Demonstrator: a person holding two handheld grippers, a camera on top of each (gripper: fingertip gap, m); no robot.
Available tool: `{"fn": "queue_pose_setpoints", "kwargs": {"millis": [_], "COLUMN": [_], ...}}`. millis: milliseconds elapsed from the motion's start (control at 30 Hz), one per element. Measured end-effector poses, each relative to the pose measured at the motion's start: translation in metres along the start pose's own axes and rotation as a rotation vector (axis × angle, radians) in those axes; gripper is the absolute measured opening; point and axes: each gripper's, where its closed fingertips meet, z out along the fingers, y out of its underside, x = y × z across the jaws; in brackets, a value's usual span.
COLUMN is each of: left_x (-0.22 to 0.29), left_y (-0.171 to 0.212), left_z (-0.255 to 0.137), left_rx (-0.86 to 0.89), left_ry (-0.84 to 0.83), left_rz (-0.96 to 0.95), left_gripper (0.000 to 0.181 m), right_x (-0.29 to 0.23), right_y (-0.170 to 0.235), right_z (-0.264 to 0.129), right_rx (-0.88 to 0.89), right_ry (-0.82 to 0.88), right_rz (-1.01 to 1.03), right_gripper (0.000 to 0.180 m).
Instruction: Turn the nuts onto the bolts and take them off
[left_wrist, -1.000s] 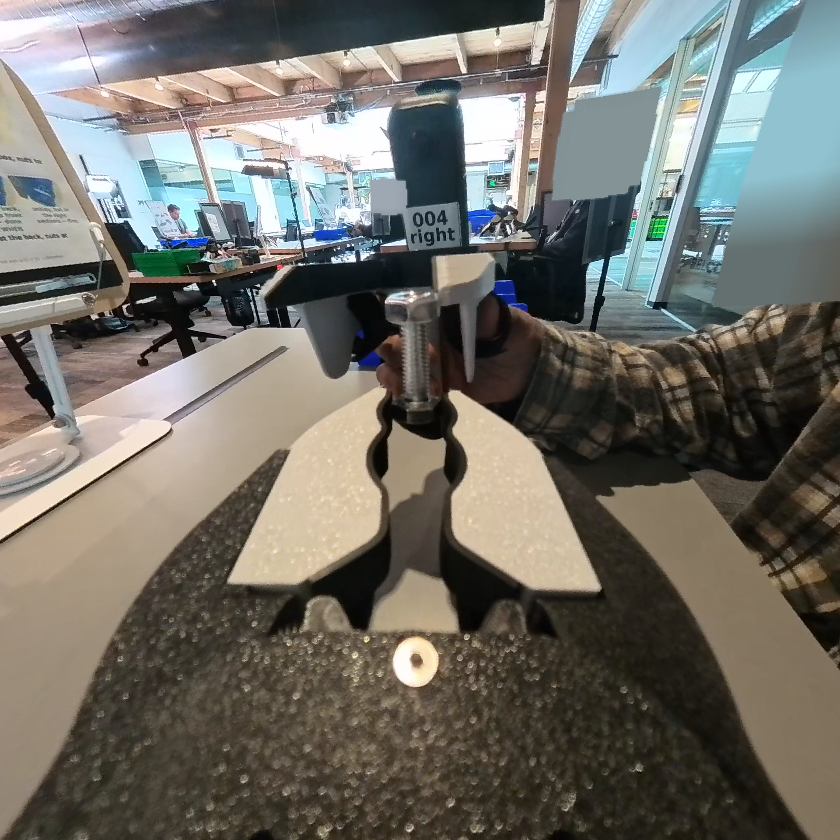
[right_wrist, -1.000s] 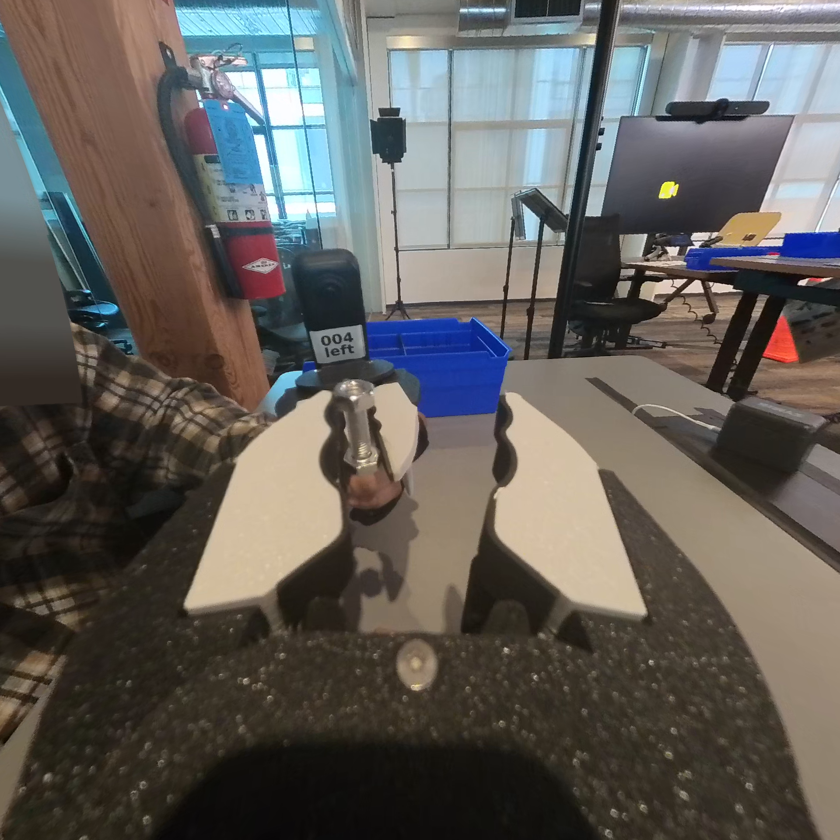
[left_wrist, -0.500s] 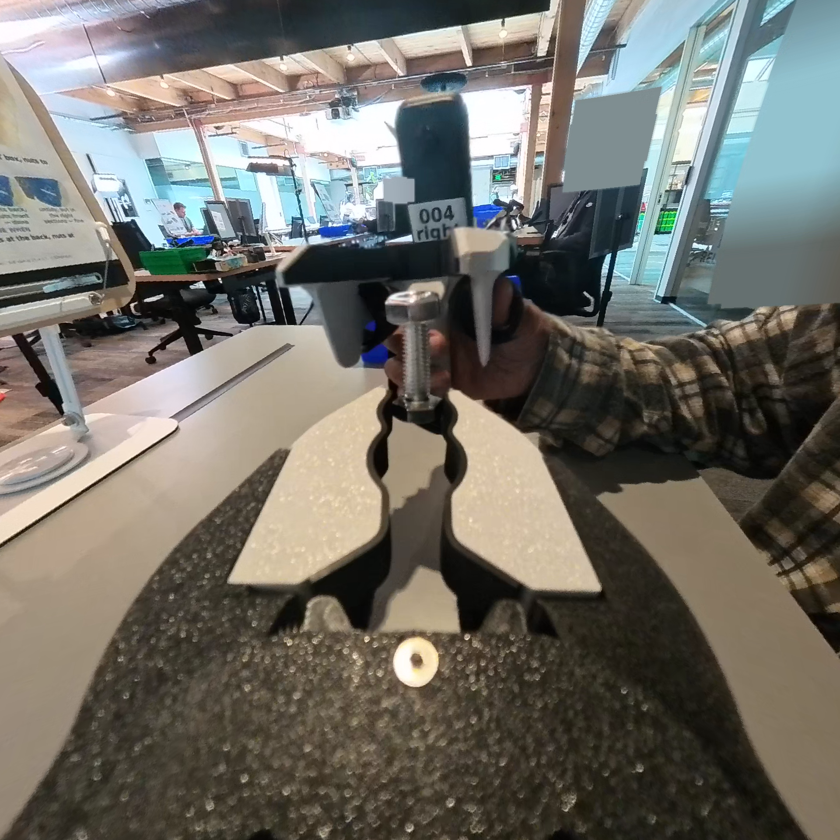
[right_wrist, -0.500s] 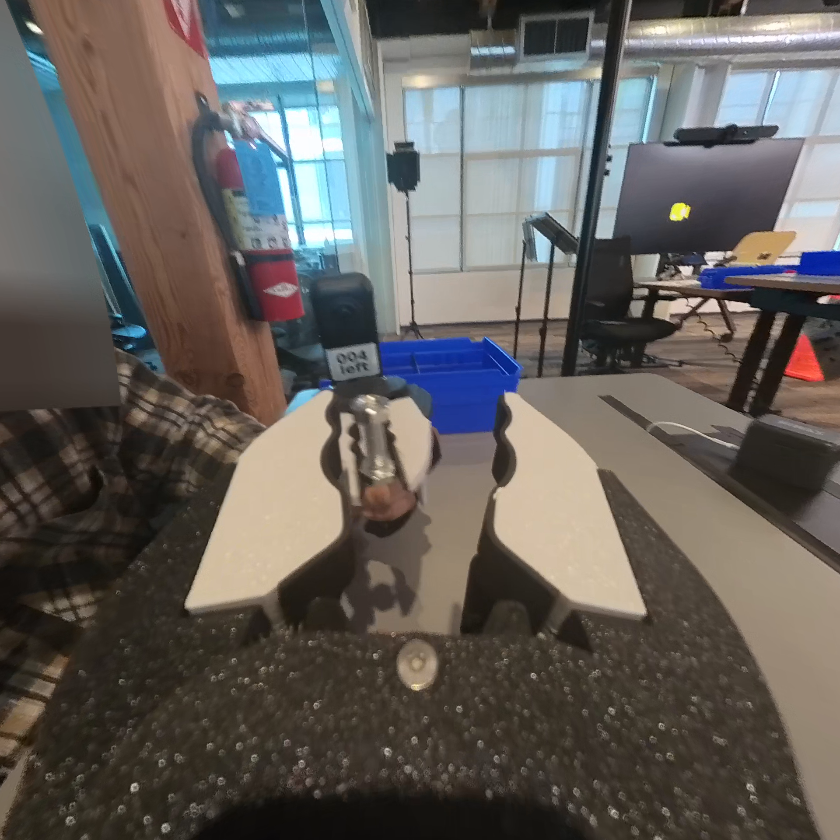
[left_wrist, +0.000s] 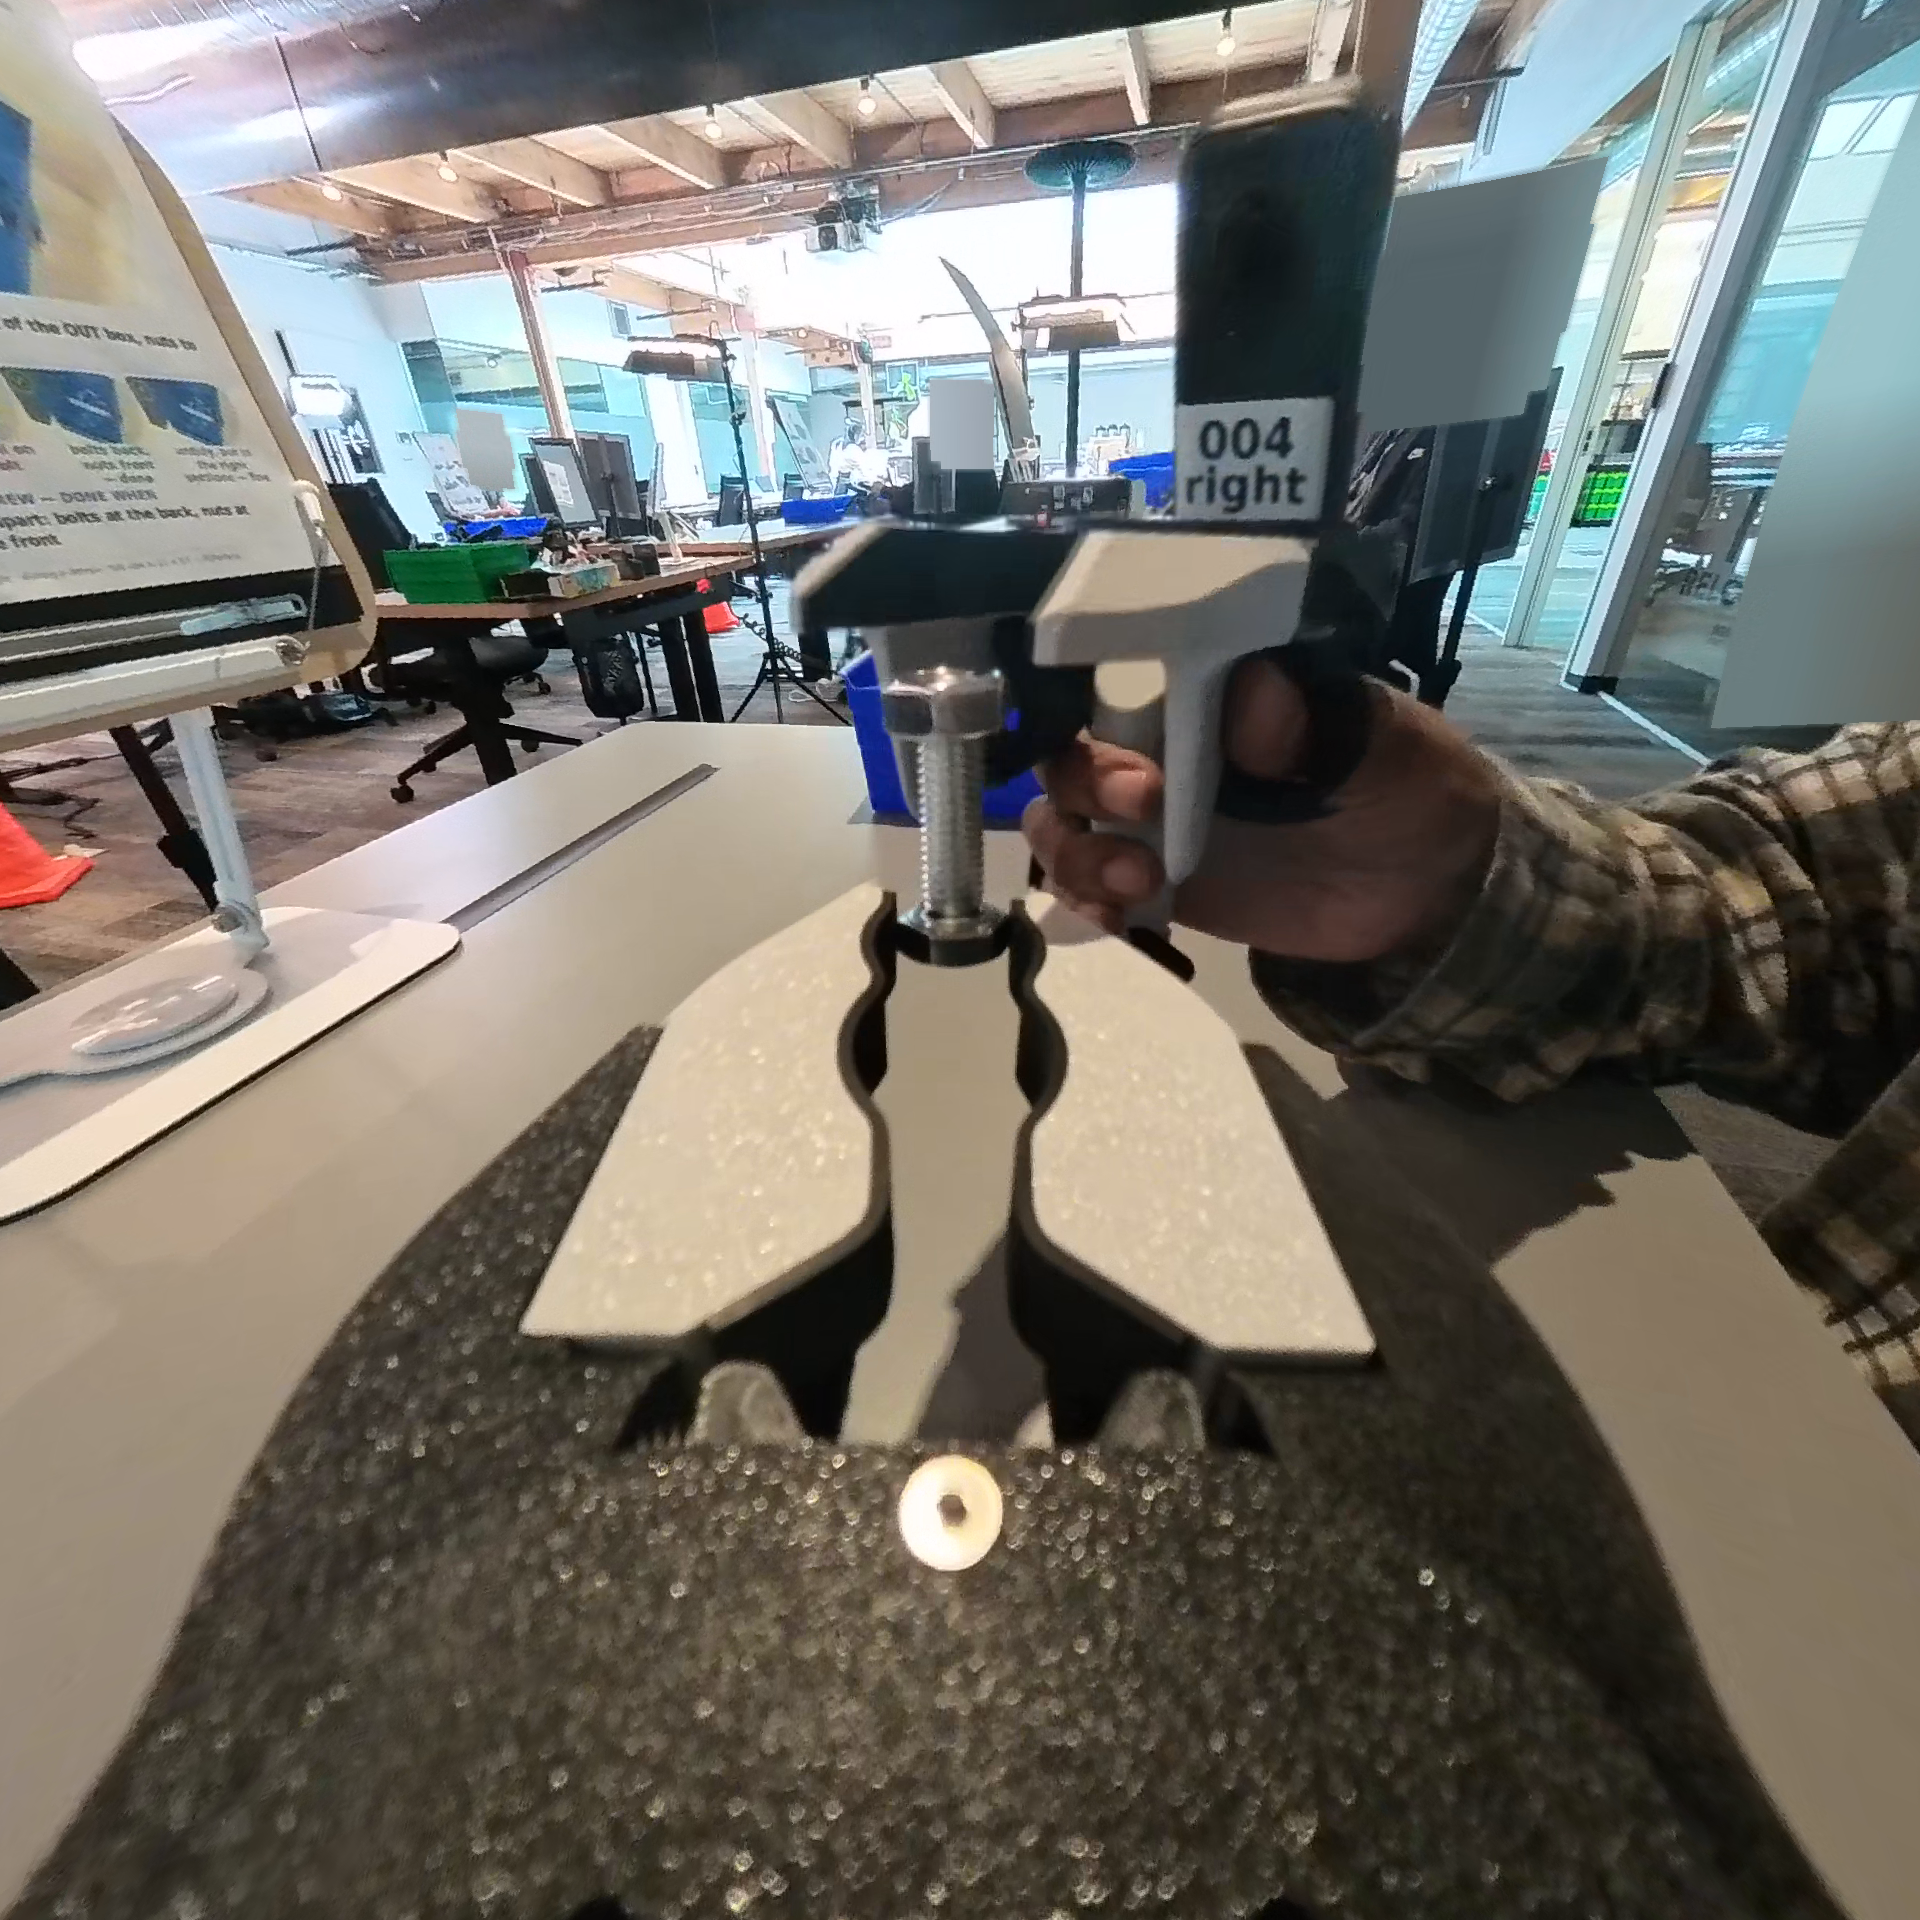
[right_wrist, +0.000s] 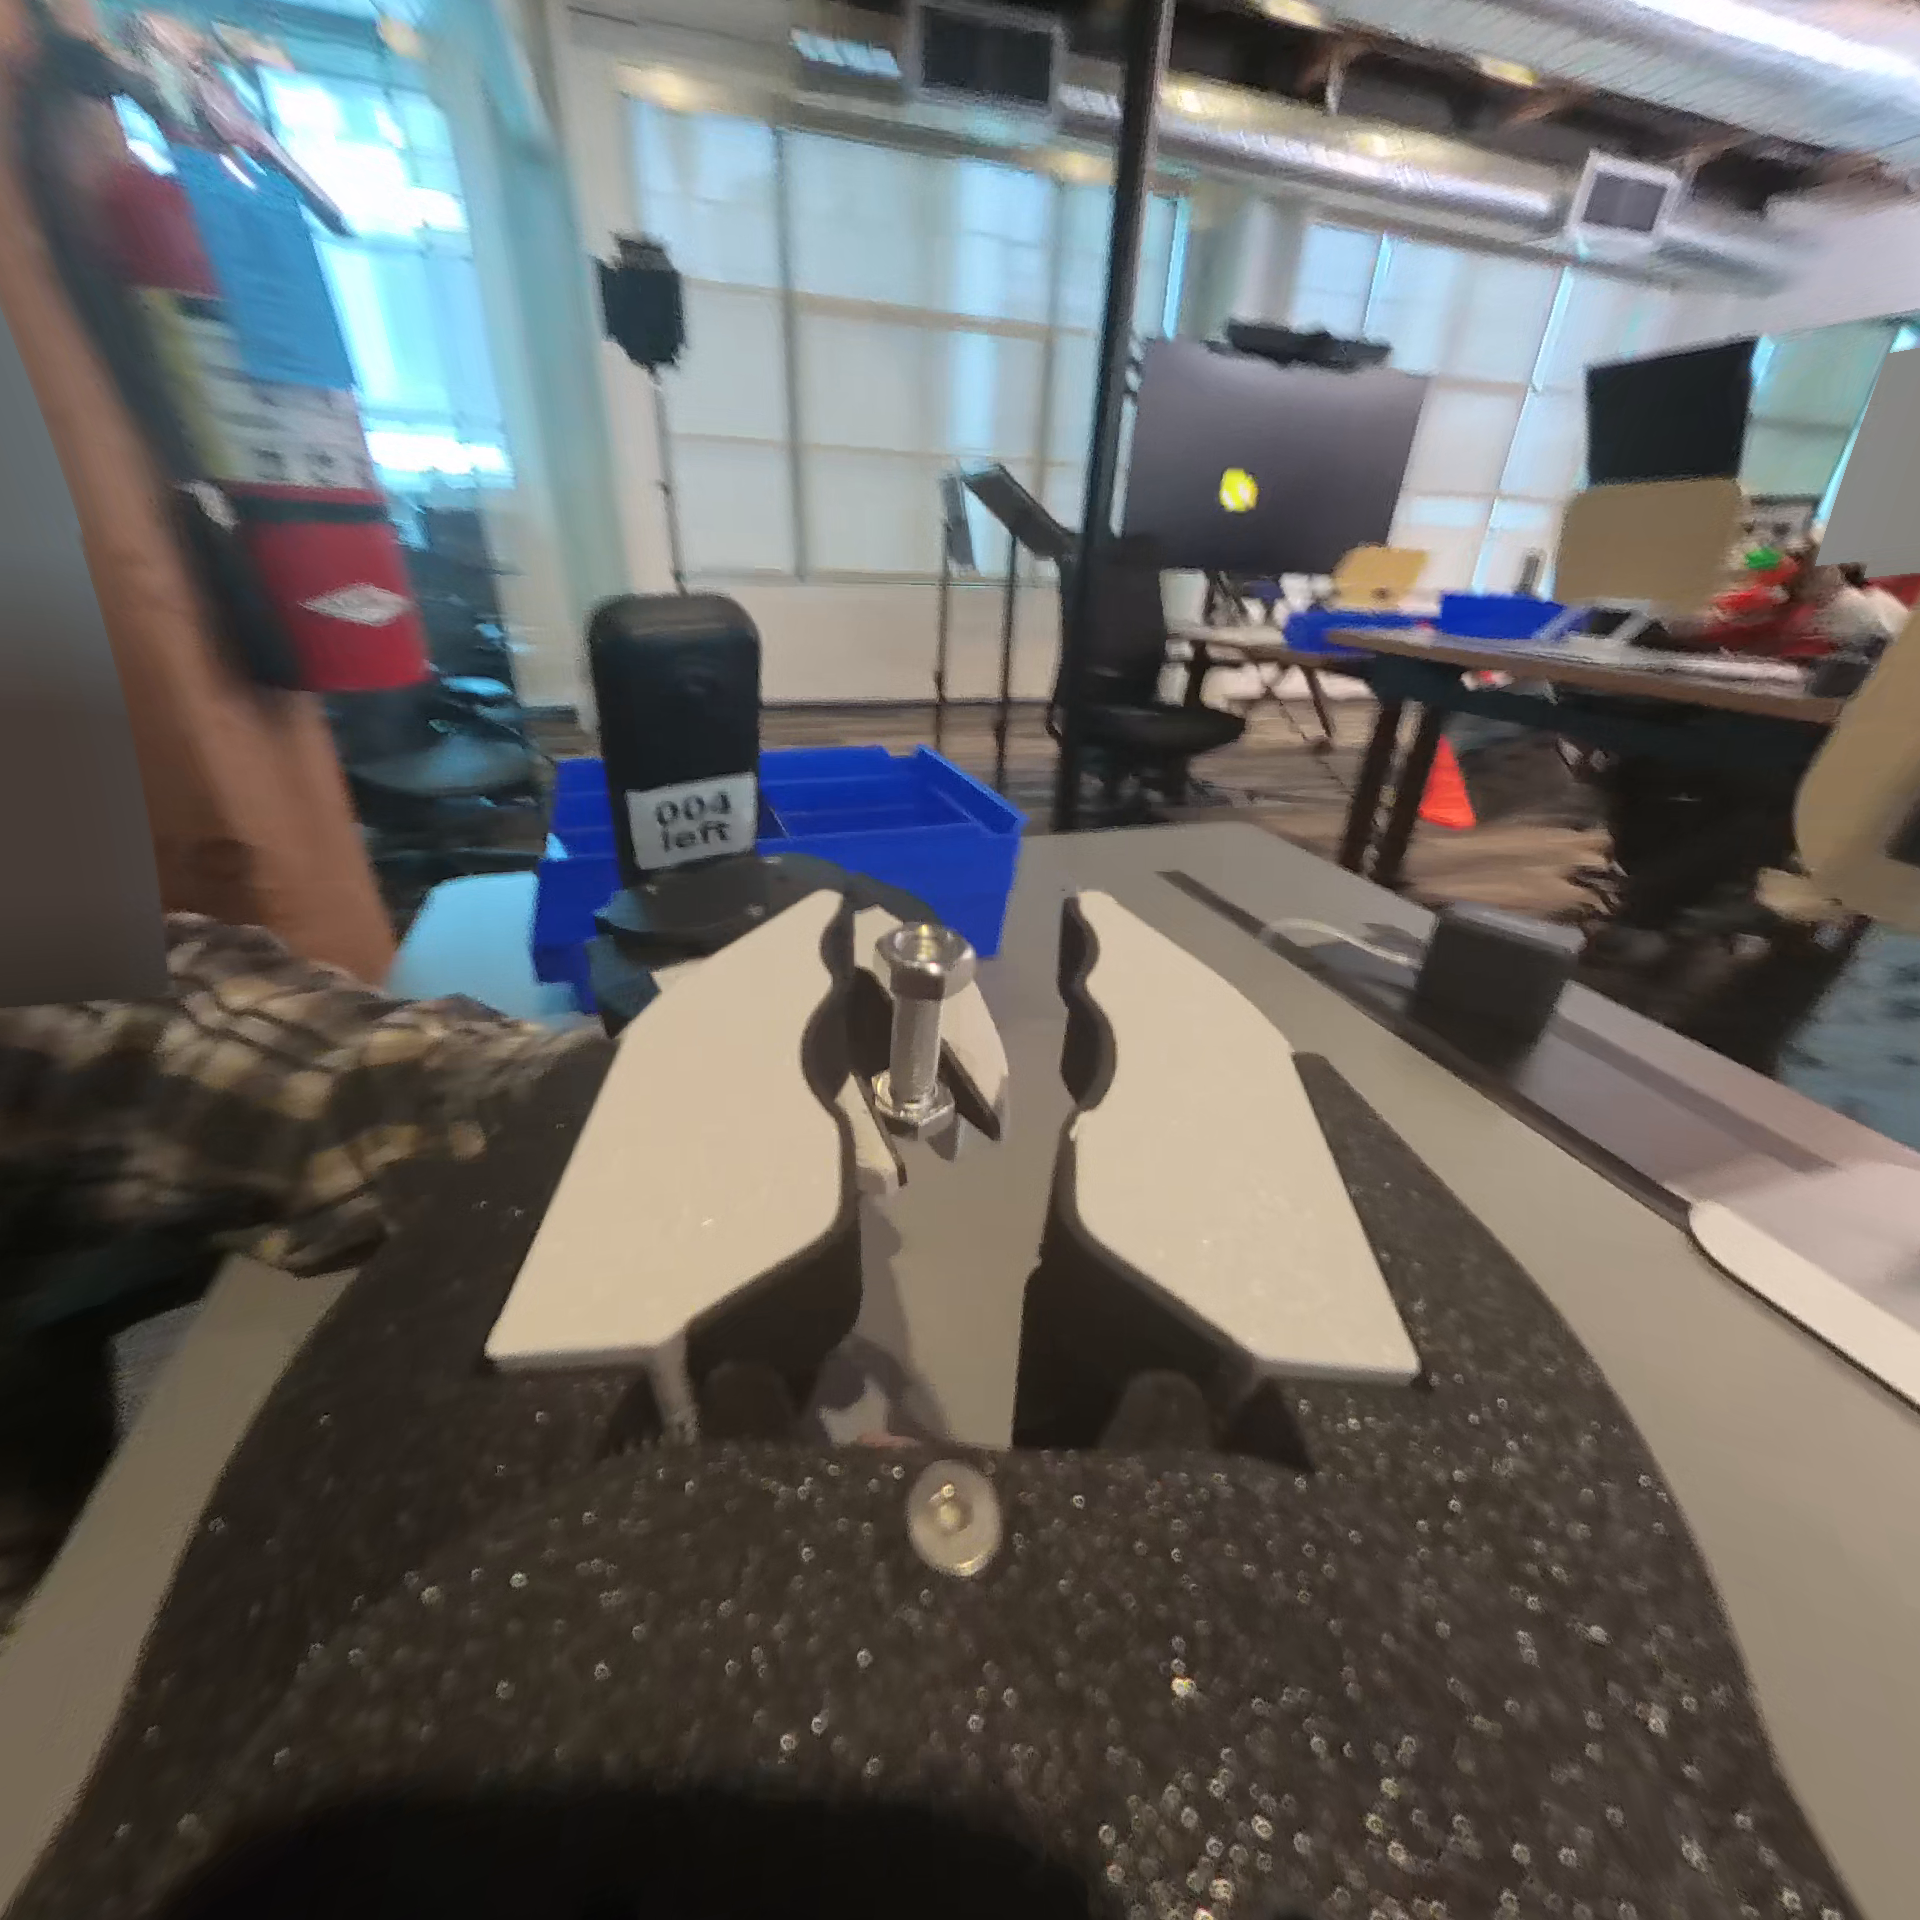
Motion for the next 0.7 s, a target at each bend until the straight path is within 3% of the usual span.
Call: {"fn": "queue_pose_setpoints", "kwargs": {"millis": [167,300,700], "left_x": [0.002,0.002,0.013], "left_y": [0.001,0.002,0.002], "left_z": [0.001,0.001,0.003], "left_rx": [-0.007,-0.01,-0.008], "left_ry": [0.006,0.008,0.083], "left_rz": [-0.002,-0.001,-0.003], "left_gripper": [0.02,0.02,0.019], "right_x": [-0.003,-0.005,-0.016], "right_y": [0.007,0.011,0.009], "right_z": [0.007,0.01,0.004], "right_rx": [-0.023,-0.031,-0.008], "right_ry": [-0.02,-0.058,-0.304], "right_rz": [0.0,-0.011,0.002], "right_gripper": [0.033,0.02,0.019]}}
